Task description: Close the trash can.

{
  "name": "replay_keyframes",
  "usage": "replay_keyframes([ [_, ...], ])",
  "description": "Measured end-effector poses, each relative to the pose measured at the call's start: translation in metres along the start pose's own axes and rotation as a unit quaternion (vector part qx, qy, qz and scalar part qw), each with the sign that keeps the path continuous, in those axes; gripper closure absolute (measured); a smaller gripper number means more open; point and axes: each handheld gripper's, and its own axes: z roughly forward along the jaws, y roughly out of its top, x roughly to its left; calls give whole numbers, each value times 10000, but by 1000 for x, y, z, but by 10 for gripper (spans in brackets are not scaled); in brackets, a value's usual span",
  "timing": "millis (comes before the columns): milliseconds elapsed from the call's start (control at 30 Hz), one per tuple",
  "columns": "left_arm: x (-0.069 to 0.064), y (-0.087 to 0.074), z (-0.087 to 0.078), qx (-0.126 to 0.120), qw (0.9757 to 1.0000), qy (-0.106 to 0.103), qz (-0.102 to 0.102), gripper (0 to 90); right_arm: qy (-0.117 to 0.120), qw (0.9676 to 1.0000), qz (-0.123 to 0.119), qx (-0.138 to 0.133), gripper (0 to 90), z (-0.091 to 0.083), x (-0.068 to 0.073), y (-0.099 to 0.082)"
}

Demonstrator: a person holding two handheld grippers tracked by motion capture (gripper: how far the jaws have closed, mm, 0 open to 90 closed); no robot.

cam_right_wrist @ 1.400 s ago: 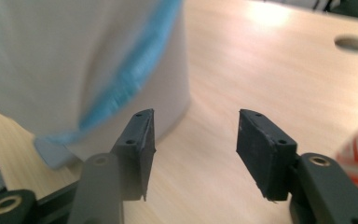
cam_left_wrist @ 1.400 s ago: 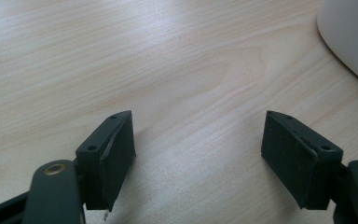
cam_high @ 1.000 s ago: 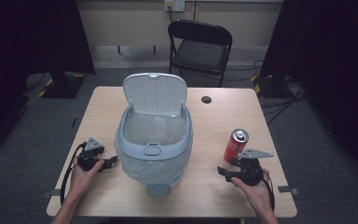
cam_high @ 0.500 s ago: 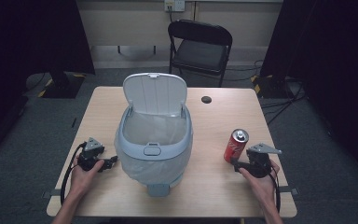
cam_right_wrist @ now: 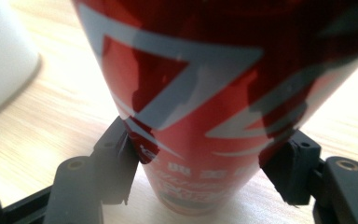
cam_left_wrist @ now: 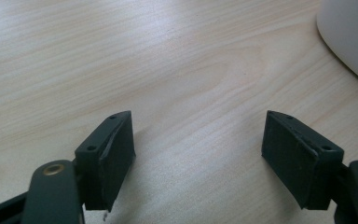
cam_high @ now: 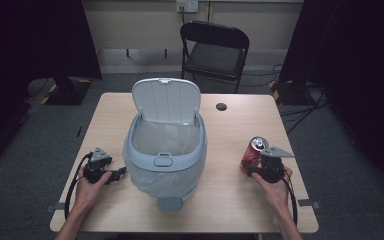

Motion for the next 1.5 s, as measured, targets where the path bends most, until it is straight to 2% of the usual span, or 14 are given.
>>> replay_keyframes([
  [200,0,0,0,0,10000,-2,0,248,268,9992,41,-277,339,-18,7,12],
  [333,0,0,0,4,10000,-6,5,248,501,9981,88,-355,340,-28,12,21],
  [567,0,0,0,1,10000,-6,1,247,817,9958,14,-402,341,-37,21,32],
  [767,0,0,0,4,10000,-1,4,247,1145,9922,-61,-484,341,-49,33,50],
  [1167,0,0,0,6,10000,-2,5,246,1484,9848,-396,-806,340,-80,51,88],
  [1367,0,0,0,5,10000,-2,4,247,1604,9806,-392,-1052,340,-91,52,105],
  [1400,0,0,0,5,10000,-2,4,246,1640,9797,-381,-1090,340,-92,52,107],
  [1433,0,0,0,5,10000,-2,4,247,1738,9773,-345,-1165,340,-94,52,109],
  [1500,0,0,0,6,10000,0,3,247,1743,9766,-354,-1212,340,-96,53,113],
])
